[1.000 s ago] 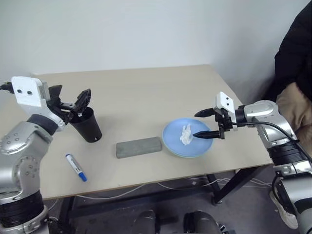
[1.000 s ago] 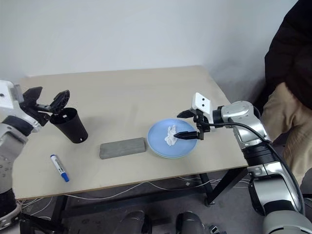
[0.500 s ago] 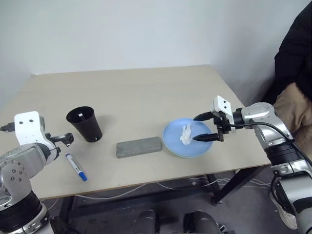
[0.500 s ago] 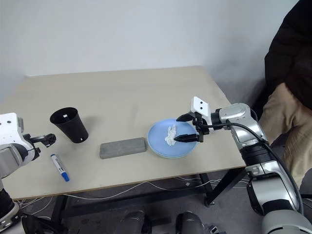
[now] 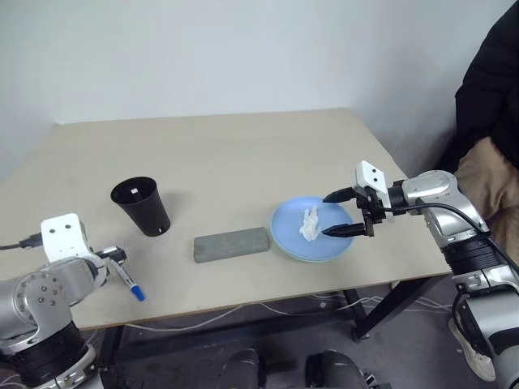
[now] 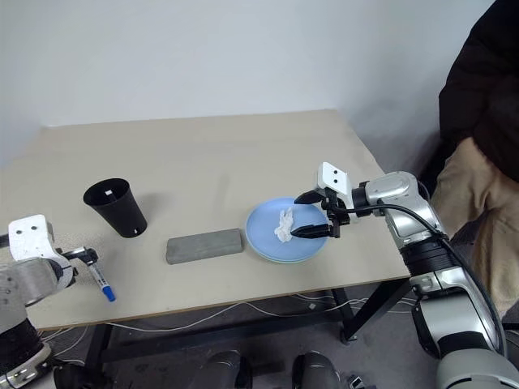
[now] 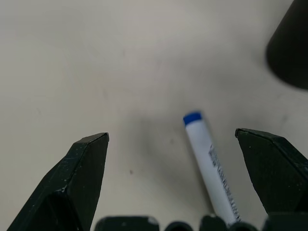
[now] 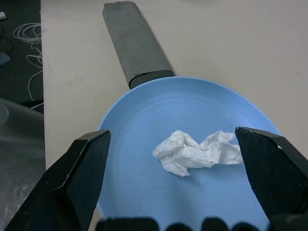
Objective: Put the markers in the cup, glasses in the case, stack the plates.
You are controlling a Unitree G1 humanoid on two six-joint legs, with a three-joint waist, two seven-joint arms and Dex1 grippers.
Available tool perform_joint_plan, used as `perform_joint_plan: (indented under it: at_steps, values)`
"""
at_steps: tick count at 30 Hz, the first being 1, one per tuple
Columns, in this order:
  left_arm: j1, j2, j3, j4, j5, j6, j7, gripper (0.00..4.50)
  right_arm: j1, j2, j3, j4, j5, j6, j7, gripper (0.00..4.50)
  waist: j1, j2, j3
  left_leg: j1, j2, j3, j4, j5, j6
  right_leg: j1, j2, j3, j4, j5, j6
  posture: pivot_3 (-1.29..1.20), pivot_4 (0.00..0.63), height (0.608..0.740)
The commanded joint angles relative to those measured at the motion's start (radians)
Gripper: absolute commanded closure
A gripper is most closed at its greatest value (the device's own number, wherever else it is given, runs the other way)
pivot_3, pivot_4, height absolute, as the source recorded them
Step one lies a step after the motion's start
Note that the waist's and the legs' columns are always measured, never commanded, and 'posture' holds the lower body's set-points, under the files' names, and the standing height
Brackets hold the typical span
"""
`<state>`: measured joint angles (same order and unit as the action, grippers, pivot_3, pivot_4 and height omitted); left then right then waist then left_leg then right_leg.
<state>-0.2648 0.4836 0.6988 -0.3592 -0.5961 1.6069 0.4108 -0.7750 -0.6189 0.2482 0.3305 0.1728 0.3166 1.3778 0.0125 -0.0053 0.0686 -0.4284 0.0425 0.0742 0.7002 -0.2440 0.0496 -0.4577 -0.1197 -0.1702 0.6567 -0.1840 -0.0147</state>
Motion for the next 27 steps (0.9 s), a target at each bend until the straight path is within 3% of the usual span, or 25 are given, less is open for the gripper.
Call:
perform_joint_plan:
  at_steps: [1,10,23,27]
  values:
    - [-0.014,-0.051,0.012,-0.003,-0.005,0.008,0.092,0.02,-0.027,-0.012,-0.021,-0.028,0.004,-0.003,0.001,0.0,0.0,0.0,0.0,0.0,0.0,0.0,0.0,0.0,0.0,0.0,0.0,0.0,0.0,0.0,0.0,0.0,0.0,0.701]
    - [-0.011,-0.146,-0.003,0.0,-0.039,0.008,0.214,0.02,-0.024,-0.006,-0.018,-0.033,0.005,0.0,-0.001,0.0,0.0,0.0,-0.001,0.001,0.0,0.0,0.0,0.0,0.0,0.001,-0.001,0.0,0.0,0.0,0.0,0.0,0.0,0.701]
    - [-0.13,-0.23,0.023,0.036,0.021,0.008,0.343,0.02,-0.017,-0.003,-0.021,-0.042,0.007,-0.003,-0.01,0.0,0.001,0.0,-0.001,0.001,0.0,-0.004,0.001,0.002,-0.003,0.003,-0.001,-0.005,0.001,0.0,0.0,0.0,0.0,0.701]
    - [-0.152,-0.245,0.024,0.04,0.034,0.008,0.352,0.89,-0.017,-0.003,-0.021,-0.04,0.006,-0.004,-0.011,0.0,0.001,0.0,-0.001,0.001,0.0,-0.005,0.001,0.002,-0.003,0.004,-0.002,-0.006,0.001,0.0,0.0,0.0,0.0,0.701]
